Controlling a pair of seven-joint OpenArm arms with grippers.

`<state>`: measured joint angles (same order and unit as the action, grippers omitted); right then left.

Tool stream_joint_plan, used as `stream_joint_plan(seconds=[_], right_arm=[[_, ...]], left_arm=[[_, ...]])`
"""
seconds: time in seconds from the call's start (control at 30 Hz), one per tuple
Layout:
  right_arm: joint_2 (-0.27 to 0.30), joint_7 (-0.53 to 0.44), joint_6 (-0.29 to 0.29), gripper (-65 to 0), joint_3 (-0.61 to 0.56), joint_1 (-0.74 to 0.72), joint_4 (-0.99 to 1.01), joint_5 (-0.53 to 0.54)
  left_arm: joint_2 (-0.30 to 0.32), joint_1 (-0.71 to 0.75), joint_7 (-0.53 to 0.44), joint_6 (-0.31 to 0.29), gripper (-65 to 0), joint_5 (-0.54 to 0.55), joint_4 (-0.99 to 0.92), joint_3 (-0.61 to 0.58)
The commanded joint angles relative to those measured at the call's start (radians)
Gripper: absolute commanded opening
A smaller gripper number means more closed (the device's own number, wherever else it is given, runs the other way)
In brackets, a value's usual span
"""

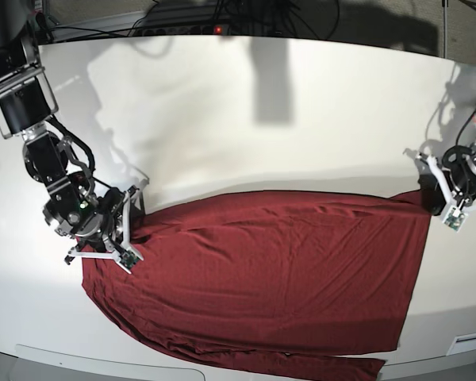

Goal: Fold the T-shirt properly
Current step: 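Drag the held shirt edge across the table with both grippers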

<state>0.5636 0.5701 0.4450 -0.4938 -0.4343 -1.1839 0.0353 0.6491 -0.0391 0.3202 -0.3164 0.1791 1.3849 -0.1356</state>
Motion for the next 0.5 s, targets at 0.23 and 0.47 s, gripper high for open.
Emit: stream_joint_plan(seconds=[0.23,0.47], right_arm=[[-0.018,-0.037,-0.012,-65.0,0.010,-0.131,0.107,-0.010],[-0.041,-0.085,-0.012,-65.0,0.010,-0.159,0.166,-0.058]], left_arm=[[-0.018,-0.059,-0.037,0.003,-65.0,-0.022,-0.003,0.011],[-0.056,-0.148,-0.114,0.002,-65.0,-0.026,-0.166,0.009]])
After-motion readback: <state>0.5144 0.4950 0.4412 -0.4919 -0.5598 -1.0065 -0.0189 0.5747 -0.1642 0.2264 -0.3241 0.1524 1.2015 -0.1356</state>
